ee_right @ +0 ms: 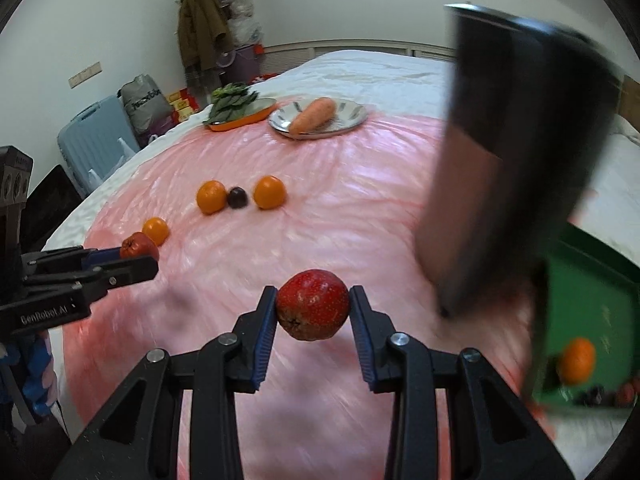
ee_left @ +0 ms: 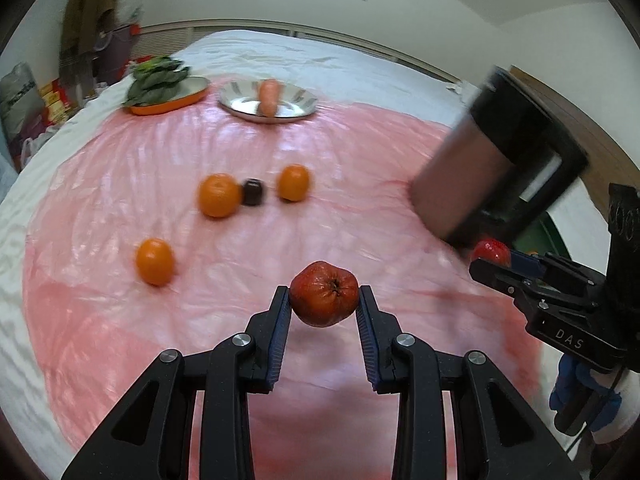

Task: Organize fruits
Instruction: 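Carry both apples into the green tray and release them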

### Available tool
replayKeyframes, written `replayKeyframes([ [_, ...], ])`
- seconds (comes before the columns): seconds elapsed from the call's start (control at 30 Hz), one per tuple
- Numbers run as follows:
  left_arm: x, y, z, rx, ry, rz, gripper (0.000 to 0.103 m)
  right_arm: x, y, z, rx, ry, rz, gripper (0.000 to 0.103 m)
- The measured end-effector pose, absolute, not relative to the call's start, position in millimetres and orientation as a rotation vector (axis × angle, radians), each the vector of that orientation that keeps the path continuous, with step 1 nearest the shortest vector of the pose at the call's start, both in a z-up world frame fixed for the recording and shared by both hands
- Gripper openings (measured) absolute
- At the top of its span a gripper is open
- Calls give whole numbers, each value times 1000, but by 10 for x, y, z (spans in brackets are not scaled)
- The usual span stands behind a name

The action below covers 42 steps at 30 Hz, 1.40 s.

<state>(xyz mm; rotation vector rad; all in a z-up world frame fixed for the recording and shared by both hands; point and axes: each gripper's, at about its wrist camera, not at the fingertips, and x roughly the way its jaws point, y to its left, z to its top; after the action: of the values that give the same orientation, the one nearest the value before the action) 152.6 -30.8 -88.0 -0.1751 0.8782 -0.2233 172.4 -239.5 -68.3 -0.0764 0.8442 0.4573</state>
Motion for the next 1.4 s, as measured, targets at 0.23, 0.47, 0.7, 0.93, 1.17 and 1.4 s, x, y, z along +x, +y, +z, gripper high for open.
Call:
replayKeyframes([
  [0.23,1474,-1101,-828,-124,909,-368,28,1452,-3365,-656,-45,848,304,50],
  [0.47,1550,-2168,-771,-37,932,-534,28,1405,-4387,-654,4,834,142,50],
  [0.7,1842,-3082,-645,43,905,-622,28,1567,-5163,-720,46,810,38,50],
  [0.93,2340,-3793,-713,108,909,-625,28,1890,-5661,-883,79,816,-23,50],
  [1.17,2691,-4153,-1036,163,955,-559,28,2136,-6008,-1055,121,838,-78,50],
  [1.4,2782,-4243,-1270,178,988,-532,28,2226,-6070,-1266,109,881,-93,51],
])
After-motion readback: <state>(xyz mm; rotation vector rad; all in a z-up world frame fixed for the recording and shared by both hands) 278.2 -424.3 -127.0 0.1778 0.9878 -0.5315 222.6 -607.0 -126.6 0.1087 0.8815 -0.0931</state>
